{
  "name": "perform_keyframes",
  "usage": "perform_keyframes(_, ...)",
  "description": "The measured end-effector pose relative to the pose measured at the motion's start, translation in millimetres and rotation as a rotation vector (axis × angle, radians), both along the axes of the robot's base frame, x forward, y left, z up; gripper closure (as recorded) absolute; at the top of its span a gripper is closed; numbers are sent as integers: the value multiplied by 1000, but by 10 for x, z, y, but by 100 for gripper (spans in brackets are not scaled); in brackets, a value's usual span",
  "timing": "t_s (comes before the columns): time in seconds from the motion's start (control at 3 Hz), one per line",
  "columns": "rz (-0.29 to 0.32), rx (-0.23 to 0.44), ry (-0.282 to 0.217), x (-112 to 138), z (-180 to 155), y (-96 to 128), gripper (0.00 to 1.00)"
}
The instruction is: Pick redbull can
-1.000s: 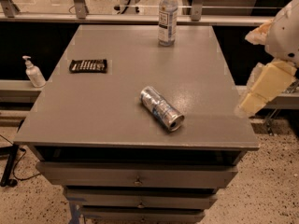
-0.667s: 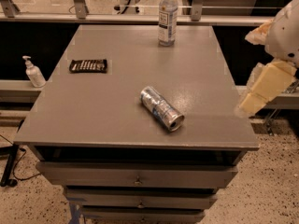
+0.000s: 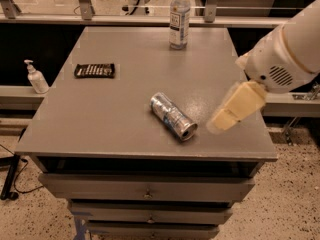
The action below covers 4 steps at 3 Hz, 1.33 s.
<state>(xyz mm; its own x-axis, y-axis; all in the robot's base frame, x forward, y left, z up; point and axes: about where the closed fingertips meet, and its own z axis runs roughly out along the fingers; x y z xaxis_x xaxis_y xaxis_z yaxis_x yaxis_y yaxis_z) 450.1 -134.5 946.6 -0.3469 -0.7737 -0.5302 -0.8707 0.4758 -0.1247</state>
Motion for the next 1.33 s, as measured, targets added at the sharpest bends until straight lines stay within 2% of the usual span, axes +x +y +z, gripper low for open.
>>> perform_keyframes(0.33,-27,69,12,68,-239,429,0)
perform_keyframes(0.67,-8,85,-23,153,-495,876,0)
perform_keyframes(1.0,6,79,-47,235,-695,1149,0)
perform_keyframes(1.33,-17,64,-42,305,-878,1173,0)
